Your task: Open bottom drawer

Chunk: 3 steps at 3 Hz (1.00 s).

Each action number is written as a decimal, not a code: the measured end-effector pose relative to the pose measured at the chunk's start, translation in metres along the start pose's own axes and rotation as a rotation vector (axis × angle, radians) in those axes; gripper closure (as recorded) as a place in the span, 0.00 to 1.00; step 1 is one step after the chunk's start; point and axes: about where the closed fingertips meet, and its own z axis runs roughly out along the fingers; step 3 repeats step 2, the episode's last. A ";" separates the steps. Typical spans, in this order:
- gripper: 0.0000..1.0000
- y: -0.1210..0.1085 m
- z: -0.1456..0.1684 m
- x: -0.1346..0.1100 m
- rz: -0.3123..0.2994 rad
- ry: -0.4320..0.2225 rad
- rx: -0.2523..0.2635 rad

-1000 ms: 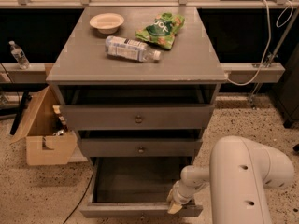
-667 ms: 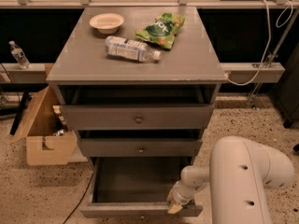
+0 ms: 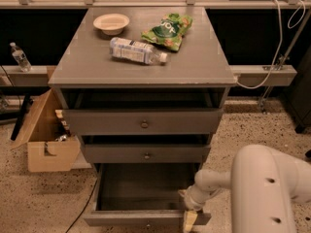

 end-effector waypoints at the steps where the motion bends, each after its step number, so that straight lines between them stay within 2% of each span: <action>1: 0.00 0.000 -0.090 0.044 0.062 -0.037 0.090; 2: 0.00 0.006 -0.147 0.067 0.100 -0.046 0.166; 3: 0.00 0.006 -0.147 0.067 0.100 -0.046 0.166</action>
Offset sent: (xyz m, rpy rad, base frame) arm 0.0143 -0.1826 0.1716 0.0243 -0.1935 -0.2519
